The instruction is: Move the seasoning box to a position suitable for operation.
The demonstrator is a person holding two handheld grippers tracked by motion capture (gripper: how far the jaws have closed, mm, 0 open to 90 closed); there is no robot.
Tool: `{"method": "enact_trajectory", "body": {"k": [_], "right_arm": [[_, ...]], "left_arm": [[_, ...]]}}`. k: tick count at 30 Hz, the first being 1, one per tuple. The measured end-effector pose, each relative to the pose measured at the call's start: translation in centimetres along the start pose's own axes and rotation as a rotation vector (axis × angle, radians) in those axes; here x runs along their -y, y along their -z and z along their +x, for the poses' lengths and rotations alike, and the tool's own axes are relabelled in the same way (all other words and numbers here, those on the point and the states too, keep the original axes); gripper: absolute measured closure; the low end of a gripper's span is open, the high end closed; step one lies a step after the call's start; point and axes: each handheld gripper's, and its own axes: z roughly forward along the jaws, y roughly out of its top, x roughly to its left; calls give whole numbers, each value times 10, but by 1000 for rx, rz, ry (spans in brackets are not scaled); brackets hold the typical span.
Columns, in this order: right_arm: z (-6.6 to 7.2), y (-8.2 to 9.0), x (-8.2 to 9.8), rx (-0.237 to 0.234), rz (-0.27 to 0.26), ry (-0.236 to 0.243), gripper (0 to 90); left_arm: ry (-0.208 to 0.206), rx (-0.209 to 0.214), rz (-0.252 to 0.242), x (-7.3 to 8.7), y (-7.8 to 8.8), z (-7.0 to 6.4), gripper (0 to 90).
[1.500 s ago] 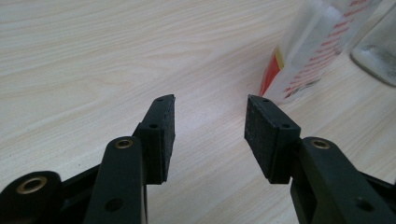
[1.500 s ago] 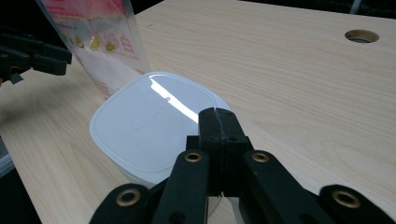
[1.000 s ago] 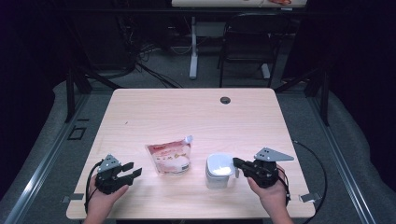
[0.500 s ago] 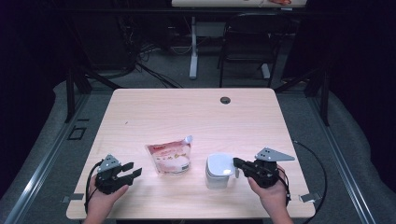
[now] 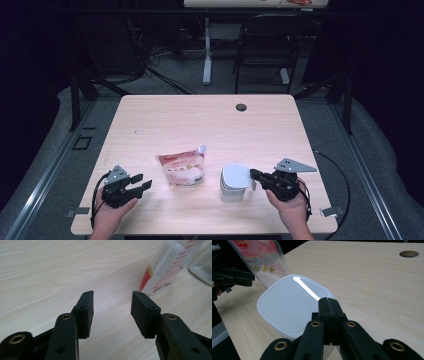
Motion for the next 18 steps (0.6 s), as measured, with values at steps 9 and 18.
{"method": "enact_trajectory", "body": {"k": [9, 18], "right_arm": [[-1, 0, 1, 2, -3, -12, 900], [-2, 1, 2, 8, 0, -18, 900]], "left_arm": [[0, 1, 0, 0, 0, 0, 532], [0, 0, 0, 0, 0, 0, 532]]}}
